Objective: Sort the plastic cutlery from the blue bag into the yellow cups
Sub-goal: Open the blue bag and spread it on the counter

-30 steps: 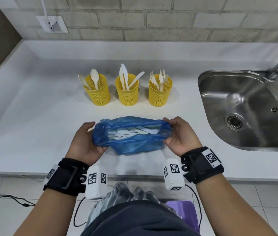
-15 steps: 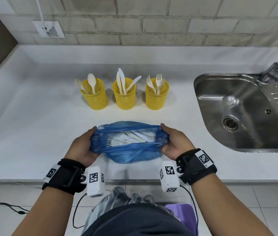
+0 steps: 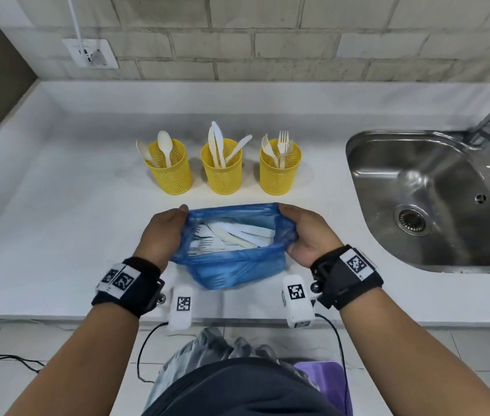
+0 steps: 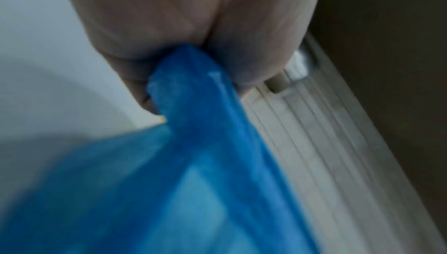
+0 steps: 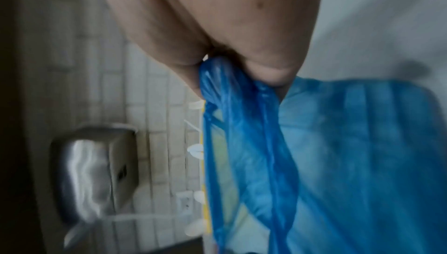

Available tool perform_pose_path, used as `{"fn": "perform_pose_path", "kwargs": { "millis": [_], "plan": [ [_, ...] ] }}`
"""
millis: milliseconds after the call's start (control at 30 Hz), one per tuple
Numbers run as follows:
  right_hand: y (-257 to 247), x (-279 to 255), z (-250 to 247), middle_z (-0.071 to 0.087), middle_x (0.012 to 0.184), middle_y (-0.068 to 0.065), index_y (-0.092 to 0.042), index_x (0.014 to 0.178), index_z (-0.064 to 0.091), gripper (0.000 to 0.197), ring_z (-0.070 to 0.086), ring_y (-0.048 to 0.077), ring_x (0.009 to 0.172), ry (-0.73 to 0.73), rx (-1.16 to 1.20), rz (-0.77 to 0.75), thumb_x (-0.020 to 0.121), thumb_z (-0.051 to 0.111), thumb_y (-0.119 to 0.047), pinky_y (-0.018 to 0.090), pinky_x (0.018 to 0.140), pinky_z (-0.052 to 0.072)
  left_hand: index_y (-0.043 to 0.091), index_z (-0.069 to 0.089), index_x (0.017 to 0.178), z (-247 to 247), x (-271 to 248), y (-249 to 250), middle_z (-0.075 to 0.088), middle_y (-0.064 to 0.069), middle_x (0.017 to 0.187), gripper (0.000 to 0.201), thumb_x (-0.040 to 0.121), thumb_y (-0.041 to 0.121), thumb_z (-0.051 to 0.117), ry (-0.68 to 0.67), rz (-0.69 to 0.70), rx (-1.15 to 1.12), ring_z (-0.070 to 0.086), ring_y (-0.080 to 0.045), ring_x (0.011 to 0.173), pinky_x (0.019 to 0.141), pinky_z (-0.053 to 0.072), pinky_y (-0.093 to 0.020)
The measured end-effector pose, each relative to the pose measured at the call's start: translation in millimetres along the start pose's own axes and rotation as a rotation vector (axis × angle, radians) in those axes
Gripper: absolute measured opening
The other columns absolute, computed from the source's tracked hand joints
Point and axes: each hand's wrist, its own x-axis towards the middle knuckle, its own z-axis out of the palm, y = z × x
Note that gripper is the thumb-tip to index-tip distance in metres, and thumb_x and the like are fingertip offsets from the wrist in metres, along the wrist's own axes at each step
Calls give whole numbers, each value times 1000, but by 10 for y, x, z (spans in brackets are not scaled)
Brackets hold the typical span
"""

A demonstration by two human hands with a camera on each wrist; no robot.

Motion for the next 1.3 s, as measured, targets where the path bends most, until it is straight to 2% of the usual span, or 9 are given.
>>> {"fn": "perform_pose_path", "kwargs": {
  "millis": [100, 167, 367, 533, 700, 833, 967, 1167, 1300],
  "plan": [
    [-42, 74, -25, 70, 114, 21, -4, 100, 77, 25, 65, 38, 105, 67, 117, 159, 75, 78, -5, 53, 108, 47, 13, 54, 72, 10, 106, 46, 50, 4, 48, 36, 106, 26, 50, -205, -446, -680, 49, -8, 38, 42, 43, -15],
    [3, 97, -37, 69, 124, 23, -2, 107, 75, 26, 65, 42, 116, 86, 147, 179, 81, 72, -3, 61, 108, 45, 12, 54, 76, -10, 173, -6, 51, 4, 49, 31, 105, 24, 50, -285, -514, -715, 51, -7, 41, 52, 50, -20],
    [74, 16, -93, 66, 93, 13, -5, 103, 68, 15, 63, 20, 72, 96, -258, -153, 95, 69, -17, 33, 69, 51, 14, 66, 109, -24, 33, 16, 73, -4, 96, 36, 90, 44, 73, -83, -229, -121, 68, -18, 82, 72, 53, -31],
    [161, -53, -188, 67, 93, 5, -19, 106, 67, 29, 61, 15, 74, 192, -565, -269, 83, 80, -30, 30, 65, 47, 21, 58, 104, -41, -237, -79, 67, 3, 90, 39, 82, 43, 81, -8, -58, 261, 65, -10, 82, 64, 45, -26],
    [272, -108, -172, 65, 82, -1, -12, 99, 70, 12, 62, 14, 72, 194, -582, -388, 91, 75, -20, 24, 63, 50, 4, 59, 78, -6, -252, -138, 61, -5, 74, 34, 101, 28, 55, 81, 82, 384, 52, -23, 71, 61, 38, -29],
    [239, -48, -132, 70, 86, 5, -10, 80, 72, 22, 63, 23, 88, 154, -294, -247, 99, 62, -8, 35, 84, 51, 3, 63, 87, -26, -205, -75, 63, -7, 87, 29, 106, 15, 44, 37, -64, 20, 55, -23, 81, 66, 40, -28],
    [187, 6, -190, 62, 120, 13, -6, 118, 63, 20, 60, 33, 126, 68, 308, 136, 105, 56, -19, 58, 84, 60, 11, 67, 90, -55, -209, -102, 70, -10, 95, 14, 99, 16, 58, 30, -402, -600, 63, -22, 80, 69, 51, -32],
    [145, -137, -155, 68, 98, 11, -13, 93, 62, 25, 65, 25, 82, 223, -359, -148, 100, 61, -36, 36, 70, 53, 21, 64, 100, -63, -299, -167, 69, 0, 102, 27, 95, 48, 63, 31, -284, -196, 62, -16, 88, 83, 50, -39],
    [184, -218, -262, 58, 68, 7, -13, 85, 52, 45, 55, 23, 48, 220, -857, -160, 88, 67, -55, 28, 49, 43, 14, 60, 100, -155, -418, -299, 64, -3, 85, 53, 80, 60, 76, -47, -235, 219, 55, -18, 69, 62, 44, -32]
  ]
}}
